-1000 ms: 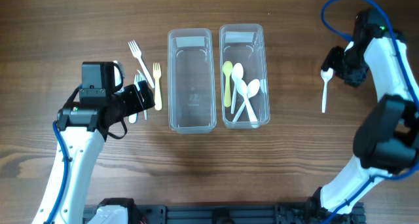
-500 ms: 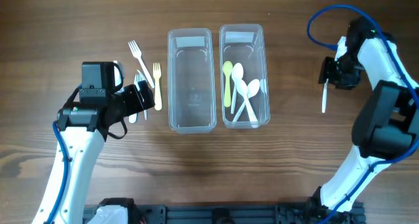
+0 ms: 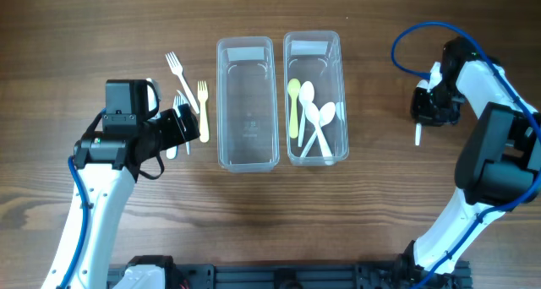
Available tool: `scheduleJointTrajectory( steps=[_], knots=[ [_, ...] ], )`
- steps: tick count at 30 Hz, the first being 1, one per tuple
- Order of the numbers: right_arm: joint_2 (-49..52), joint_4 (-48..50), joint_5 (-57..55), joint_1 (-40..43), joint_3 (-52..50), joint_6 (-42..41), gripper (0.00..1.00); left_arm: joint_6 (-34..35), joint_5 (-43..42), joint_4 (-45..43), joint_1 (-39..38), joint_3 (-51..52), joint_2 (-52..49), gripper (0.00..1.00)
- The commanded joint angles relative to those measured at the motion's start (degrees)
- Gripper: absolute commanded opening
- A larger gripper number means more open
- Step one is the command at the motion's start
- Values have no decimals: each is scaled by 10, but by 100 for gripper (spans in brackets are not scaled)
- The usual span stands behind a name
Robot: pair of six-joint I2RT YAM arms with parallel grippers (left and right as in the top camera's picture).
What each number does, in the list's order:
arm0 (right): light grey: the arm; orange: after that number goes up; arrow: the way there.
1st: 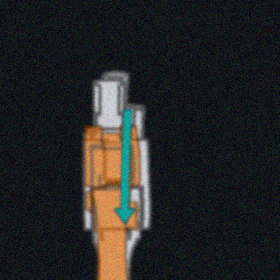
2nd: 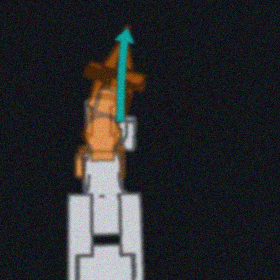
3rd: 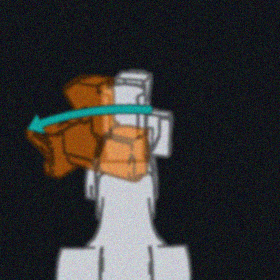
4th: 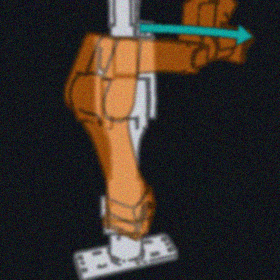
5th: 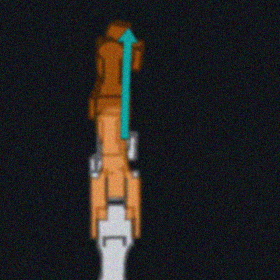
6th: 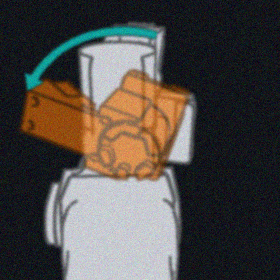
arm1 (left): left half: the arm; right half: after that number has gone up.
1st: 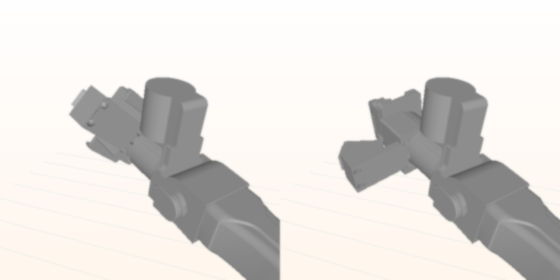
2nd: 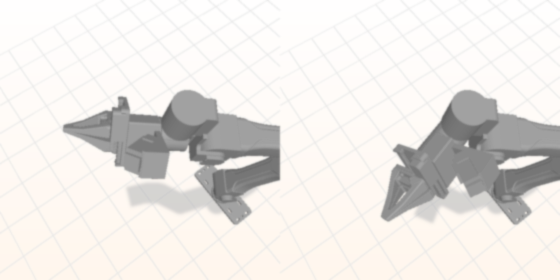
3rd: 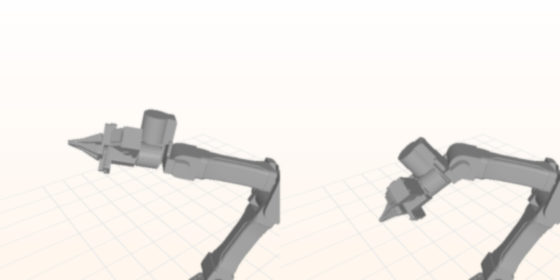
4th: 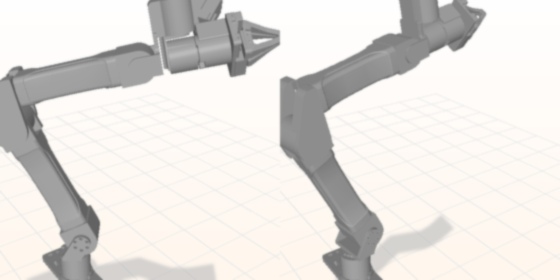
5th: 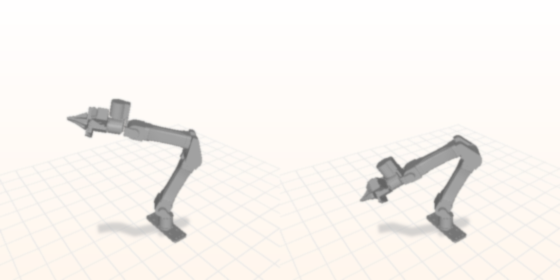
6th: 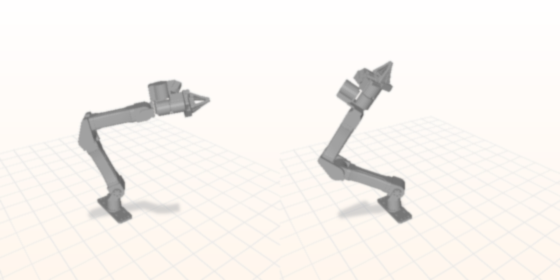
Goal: Pack container
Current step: 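Grasp the last white spoon with the right gripper, then place the last white spoon into the right container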
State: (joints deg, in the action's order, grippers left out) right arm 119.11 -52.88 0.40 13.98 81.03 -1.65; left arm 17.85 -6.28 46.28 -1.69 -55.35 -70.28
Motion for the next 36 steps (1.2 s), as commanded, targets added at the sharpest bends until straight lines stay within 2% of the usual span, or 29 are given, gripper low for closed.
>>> scheduleJointTrajectory(
  steps=[1,7,12,16,21,24,31,32,34,36],
  knots=[
    [14,2,16,-3,-17,-1,5,-12,3,-2,3,-8,-1,100],
    [1,-26,79,-3,34,-16,4,-12,3,-1,3,-8,-1,100],
    [-59,-35,122,-28,61,-16,4,-12,3,-1,3,-8,-1,100],
    [-139,-27,162,-81,61,-20,4,-12,3,-2,3,-8,-1,100],
    [-237,-4,164,-206,61,-32,4,-11,3,-2,3,-8,-1,100],
    [-231,13,97,-261,54,-65,4,-12,3,-2,3,-8,-1,100],
    [-143,17,120,-345,29,-97,5,-11,3,-1,3,-8,-1,100],
    [-138,18,120,-355,29,-103,9,-11,3,-2,3,-8,-1,100],
    [-136,28,106,-371,29,-104,24,-11,3,-1,3,-8,-1,100],
    [-146,25,78,-376,40,-103,43,-11,3,-2,3,-8,-1,100]
  ],
)
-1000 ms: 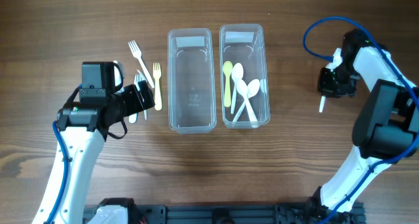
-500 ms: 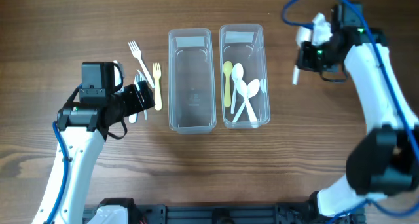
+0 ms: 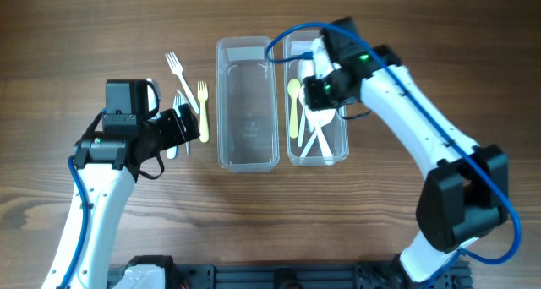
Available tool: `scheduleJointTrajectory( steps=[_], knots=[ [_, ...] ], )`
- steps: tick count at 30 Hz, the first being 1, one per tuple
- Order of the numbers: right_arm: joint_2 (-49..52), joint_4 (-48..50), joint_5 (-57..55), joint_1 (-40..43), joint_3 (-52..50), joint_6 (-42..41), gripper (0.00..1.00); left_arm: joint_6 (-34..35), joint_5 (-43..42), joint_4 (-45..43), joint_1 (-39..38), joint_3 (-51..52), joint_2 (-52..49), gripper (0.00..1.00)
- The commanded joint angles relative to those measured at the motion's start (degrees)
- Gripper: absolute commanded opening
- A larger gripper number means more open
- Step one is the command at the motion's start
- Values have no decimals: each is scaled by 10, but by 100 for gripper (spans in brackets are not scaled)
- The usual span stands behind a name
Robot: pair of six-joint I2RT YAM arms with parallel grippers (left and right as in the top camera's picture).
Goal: Pack container
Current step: 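Place the last white spoon into the right container, then park the right arm aside and grasp a white fork with the left gripper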
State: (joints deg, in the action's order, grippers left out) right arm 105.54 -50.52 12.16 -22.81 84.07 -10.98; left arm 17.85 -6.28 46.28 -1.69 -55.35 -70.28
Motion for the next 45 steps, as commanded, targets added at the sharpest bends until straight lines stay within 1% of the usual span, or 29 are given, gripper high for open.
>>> scheduleJointTrajectory(
  steps=[1,4,7,9,12,14,16,19,20,25,26,27,29,31,33,35,38,39,41,43,45],
  knots=[
    [-21,-1,-52,-6,18,-10,51,-11,3,-2,3,-8,-1,100],
    [-83,1,-71,18,39,-9,69,-11,3,-2,3,-8,-1,100],
    [-150,6,-97,63,47,-7,80,-11,3,-2,3,-8,-1,100],
    [-193,5,-112,110,47,17,86,-5,-9,-1,3,-8,-1,100],
    [-228,-2,-113,187,47,49,88,-5,-97,19,3,-8,-1,100],
    [-233,-15,-108,238,47,48,89,-5,-142,24,3,-7,-1,100],
    [-230,-33,-101,284,45,45,89,-5,-149,28,3,-7,-1,100],
    [-222,-57,-101,321,45,46,89,-5,-135,28,3,-8,-1,99],
    [-219,-61,-101,326,45,49,99,-4,-115,30,3,-8,-1,99],
    [-206,-66,-103,331,45,50,99,5,59,68,3,-15,-17,100],
    [-206,-66,-103,331,45,50,99,5,76,78,3,-21,-24,99],
    [-206,-65,-103,331,45,50,100,3,72,89,3,-31,-31,100],
    [-206,-65,-103,331,45,50,100,2,39,97,3,-56,-37,100],
    [-206,-65,-103,331,45,50,99,-8,47,87,5,-76,-37,99],
    [-206,-65,-103,331,45,50,100,-7,49,74,16,-104,-44,96],
    [-206,-65,-103,331,45,50,100,-2,49,83,37,-140,-70,94],
    [-206,-65,-103,331,45,50,99,-13,46,153,80,-244,-174,93],
    [-206,-65,-103,331,45,50,99,-29,44,189,93,-297,-231,93],
    [-206,-65,-103,331,45,50,100,-62,42,230,105,-370,-317,93],
    [-206,-65,-103,331,45,50,99,-109,43,243,106,-412,-386,92],
    [-206,-65,-103,331,45,50,99,-139,45,240,106,-415,-428,93]
  ],
)
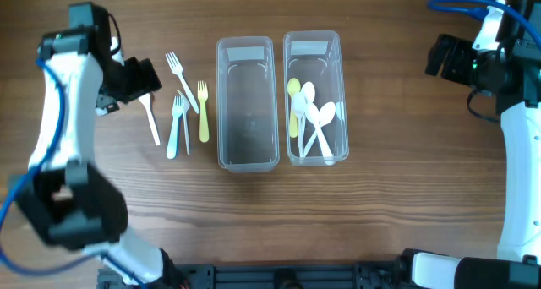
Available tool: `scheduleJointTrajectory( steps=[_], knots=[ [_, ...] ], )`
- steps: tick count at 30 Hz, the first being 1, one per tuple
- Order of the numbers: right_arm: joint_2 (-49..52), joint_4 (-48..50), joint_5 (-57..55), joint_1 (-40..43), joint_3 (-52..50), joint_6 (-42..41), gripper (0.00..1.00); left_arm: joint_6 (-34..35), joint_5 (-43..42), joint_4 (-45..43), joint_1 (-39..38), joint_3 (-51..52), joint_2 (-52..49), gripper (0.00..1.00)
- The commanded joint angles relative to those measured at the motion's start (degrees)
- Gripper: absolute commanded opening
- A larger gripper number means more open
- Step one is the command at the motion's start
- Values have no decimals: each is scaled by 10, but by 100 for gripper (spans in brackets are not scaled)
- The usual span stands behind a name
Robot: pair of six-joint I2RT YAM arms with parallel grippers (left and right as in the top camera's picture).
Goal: Pack container
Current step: 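Park the right arm aside and grasp a white fork with the left gripper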
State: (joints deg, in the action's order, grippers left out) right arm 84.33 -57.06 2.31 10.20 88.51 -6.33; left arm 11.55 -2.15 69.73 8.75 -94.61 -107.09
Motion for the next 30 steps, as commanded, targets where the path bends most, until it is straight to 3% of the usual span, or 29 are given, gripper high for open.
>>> scheduleJointTrajectory(
  steps=[1,4,6,19,26,30],
  knots=[
    [6,0,-4,1,0,3,100,-84,9,7,2,-23,-85,93],
    [6,0,-4,1,0,3,99,-100,21,2,2,-23,-130,86],
    [6,0,-4,1,0,3,100,-115,32,-7,2,-23,-149,76],
    [6,0,-4,1,0,3,100,-111,61,-94,2,10,-157,67],
    [6,0,-4,1,0,3,100,-94,59,-122,2,34,-160,70],
    [6,0,-4,1,0,3,100,-94,59,-124,2,44,-167,65]
  ],
)
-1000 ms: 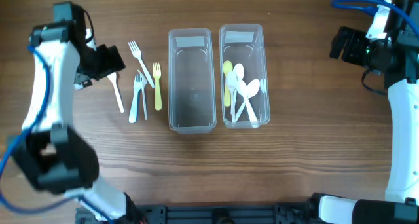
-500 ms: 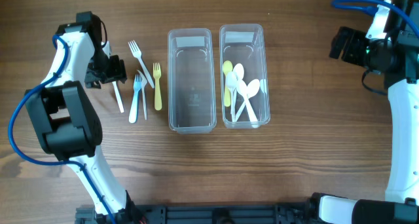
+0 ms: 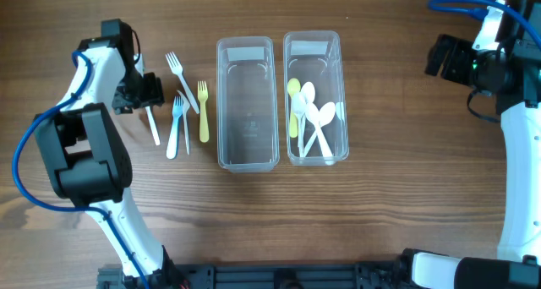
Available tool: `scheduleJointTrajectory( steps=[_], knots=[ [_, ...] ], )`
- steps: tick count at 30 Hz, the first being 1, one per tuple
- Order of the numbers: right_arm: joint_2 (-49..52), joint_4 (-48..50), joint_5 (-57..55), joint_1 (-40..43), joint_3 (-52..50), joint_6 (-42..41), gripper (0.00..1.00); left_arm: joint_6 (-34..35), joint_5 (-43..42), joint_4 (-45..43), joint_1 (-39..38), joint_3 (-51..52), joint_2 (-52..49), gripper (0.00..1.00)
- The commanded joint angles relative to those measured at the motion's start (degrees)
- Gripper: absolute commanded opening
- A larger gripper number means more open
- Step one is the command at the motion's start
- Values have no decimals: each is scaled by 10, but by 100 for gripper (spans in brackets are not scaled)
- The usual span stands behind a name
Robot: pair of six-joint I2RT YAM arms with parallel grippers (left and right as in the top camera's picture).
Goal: Pack container
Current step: 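Park the right arm aside and grasp a white fork with the left gripper, then carry the white fork into the left container and release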
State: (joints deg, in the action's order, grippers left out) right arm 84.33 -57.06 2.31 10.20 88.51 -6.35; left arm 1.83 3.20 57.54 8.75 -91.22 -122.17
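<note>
Two clear containers stand side by side: the left container [image 3: 247, 103] is empty, and the right container [image 3: 315, 103] holds a yellow spoon and several white spoons [image 3: 314, 120]. Left of them lie several forks: a yellow fork [image 3: 203, 113], a blue fork [image 3: 174, 130], a slanted white fork [image 3: 181, 76] and another white fork [image 3: 152, 124] farthest left. My left gripper [image 3: 142, 92] hovers open over the upper end of that farthest-left fork. My right gripper [image 3: 439, 56] is at the far right, open and holding nothing.
Wooden table [image 3: 389, 196] all round. The left arm's base link [image 3: 84, 162] stands close to the forks on their left. The right arm [image 3: 516, 154] runs down the right edge, with a blue cable above it.
My left gripper has shifted slightly down and right, closer to the top of the farthest-left white fork, and the left arm's pose has changed. The right arm, forks and spoons have not moved.
My right gripper held a white utensil at the far right while the left sat beside the forks. Then the right was over the spoon container. Later it was back at the right, one more white spoon lay inside, and the left had moved above the forks, where it stays.
</note>
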Motion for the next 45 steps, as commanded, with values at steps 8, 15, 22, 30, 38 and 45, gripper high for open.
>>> scheduleJointTrajectory(
  steps=[8,15,22,30,38,45],
  knots=[
    [6,0,-4,1,0,3,100,3,5,-8,2,10,-24,38],
    [6,0,-4,1,0,3,100,3,-1,-8,2,10,-41,31],
    [6,0,-4,1,0,3,99,-1,-1,27,1,9,-39,4],
    [6,0,-4,1,0,3,100,3,-42,117,-41,-91,75,4],
    [6,0,-4,1,0,3,99,73,-72,130,-271,-118,223,4],
    [6,0,-4,1,0,3,99,159,-51,97,-368,-117,100,7]
  ],
)
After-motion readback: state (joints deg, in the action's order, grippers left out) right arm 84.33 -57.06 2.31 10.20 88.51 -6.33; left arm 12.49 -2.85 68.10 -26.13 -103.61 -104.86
